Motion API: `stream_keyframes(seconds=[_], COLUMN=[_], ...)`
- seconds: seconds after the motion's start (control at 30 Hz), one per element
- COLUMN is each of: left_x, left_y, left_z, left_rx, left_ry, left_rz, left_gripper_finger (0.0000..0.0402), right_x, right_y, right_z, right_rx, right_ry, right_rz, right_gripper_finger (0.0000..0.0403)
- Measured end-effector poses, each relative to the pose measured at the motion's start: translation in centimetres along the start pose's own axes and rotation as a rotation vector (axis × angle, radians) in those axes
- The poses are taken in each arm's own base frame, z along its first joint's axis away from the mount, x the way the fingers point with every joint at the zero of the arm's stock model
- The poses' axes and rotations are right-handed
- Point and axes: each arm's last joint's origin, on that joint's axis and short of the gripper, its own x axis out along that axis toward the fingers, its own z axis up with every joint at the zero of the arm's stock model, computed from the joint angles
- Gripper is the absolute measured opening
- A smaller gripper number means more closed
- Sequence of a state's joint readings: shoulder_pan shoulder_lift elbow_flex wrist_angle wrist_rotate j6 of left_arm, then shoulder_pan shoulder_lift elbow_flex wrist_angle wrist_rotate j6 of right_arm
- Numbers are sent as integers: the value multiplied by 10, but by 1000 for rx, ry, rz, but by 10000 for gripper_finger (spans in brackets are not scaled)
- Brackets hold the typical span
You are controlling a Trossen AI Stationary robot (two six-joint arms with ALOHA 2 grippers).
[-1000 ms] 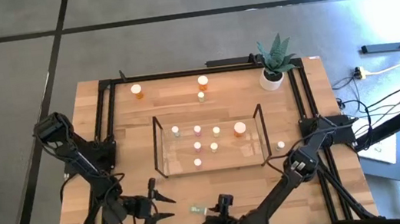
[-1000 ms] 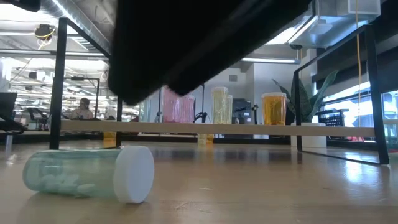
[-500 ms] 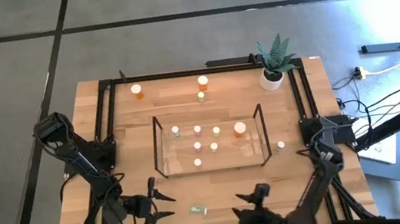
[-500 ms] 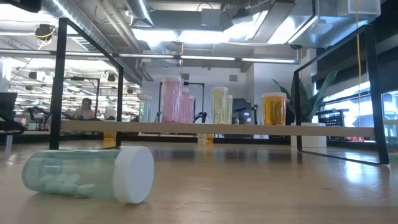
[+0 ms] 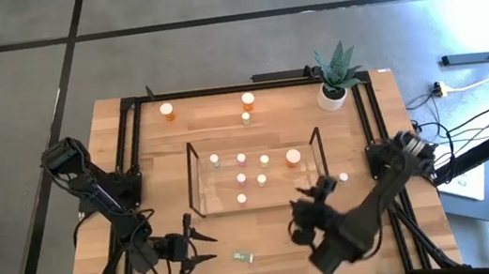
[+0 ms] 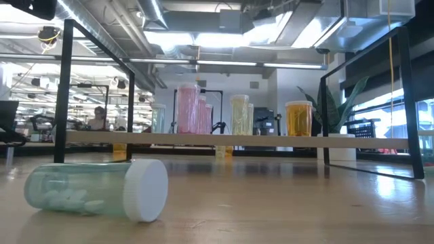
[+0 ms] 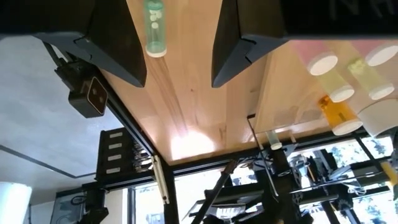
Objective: Pick and place medicine bottles onto shelf by color
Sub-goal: Put the bottom blue pill bottle on the shelf aligned with the other blue pill bottle
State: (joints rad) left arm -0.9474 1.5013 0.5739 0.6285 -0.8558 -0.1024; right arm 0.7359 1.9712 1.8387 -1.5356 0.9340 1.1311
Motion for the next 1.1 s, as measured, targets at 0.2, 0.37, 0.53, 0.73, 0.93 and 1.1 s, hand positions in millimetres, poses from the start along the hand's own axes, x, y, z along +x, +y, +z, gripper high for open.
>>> stream_keyframes(seconds=[0.2, 0.37, 0.53, 0.73, 0.93, 1.1], left_x=[0, 0, 0, 0, 0, 0], left_y=[0, 0, 0, 0, 0, 0], left_z=[0, 0, 0, -1, -1, -1], left_rx=[11, 33, 37, 39, 42, 41], left_ry=[0, 0, 2, 5, 8, 7], left_rz=[0, 0, 0, 0, 0, 0], left_gripper_finger=[175, 175, 175, 175, 175, 175], right_x=[3, 2, 19, 46, 61, 71], right_y=[6, 40, 59, 64, 61, 58], right_z=[-10, -20, -34, -40, -28, -22], right_rx=[198, 178, 188, 244, 249, 246], right_ry=[-29, -190, -262, -229, -178, -156], right_rz=[293, 511, 558, 591, 698, 712], right_gripper_finger=[175, 176, 176, 177, 177, 181])
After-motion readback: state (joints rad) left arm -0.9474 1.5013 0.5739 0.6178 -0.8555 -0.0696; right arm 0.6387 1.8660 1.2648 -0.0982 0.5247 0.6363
